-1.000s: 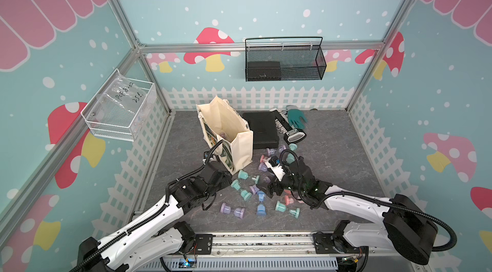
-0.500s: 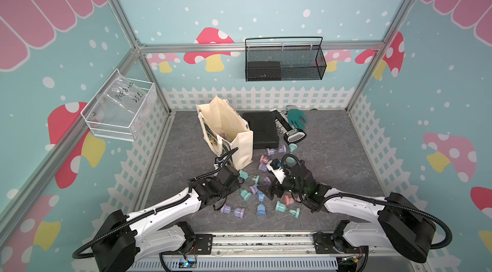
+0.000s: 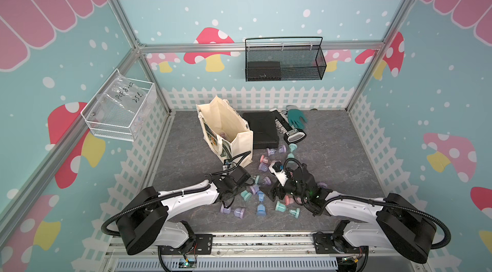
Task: Put the hourglass into the canvas bag
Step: Pick up the hourglass from the center of the board.
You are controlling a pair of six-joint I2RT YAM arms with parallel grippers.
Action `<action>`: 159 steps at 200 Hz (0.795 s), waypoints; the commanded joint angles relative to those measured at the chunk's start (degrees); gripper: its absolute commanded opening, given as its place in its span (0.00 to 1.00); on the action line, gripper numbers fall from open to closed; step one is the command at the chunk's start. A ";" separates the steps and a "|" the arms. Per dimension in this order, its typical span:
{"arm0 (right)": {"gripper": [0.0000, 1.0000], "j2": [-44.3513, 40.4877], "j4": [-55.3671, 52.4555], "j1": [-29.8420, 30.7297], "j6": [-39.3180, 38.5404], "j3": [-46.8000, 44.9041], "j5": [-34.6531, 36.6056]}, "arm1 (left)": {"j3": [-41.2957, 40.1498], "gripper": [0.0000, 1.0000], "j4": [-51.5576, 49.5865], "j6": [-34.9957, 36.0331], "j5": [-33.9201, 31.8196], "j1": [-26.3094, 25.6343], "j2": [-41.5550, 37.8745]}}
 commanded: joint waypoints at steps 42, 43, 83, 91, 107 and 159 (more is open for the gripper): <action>1.00 -0.30 4.13 0.54 -0.90 -1.50 1.52 | 3.60 0.64 0.70 -3.81 -4.73 -0.51 5.87; 1.00 -0.28 4.14 0.54 -0.91 -1.57 1.54 | 3.58 0.64 0.70 -3.78 -4.69 -0.51 5.95; 1.00 0.17 4.90 0.54 -0.75 -1.85 1.92 | 4.02 0.62 1.22 -4.70 -5.26 -0.64 8.73; 1.00 0.42 5.03 0.53 -0.68 -1.76 2.01 | 3.84 0.62 2.17 -4.89 -5.11 -0.60 9.10; 1.00 0.84 5.04 0.54 -0.66 -1.64 2.15 | 3.98 0.60 2.73 -5.08 -4.31 -0.62 10.16; 0.99 1.58 5.21 0.50 -0.44 -1.11 2.38 | 2.01 0.53 5.58 -6.57 -3.83 -0.60 10.61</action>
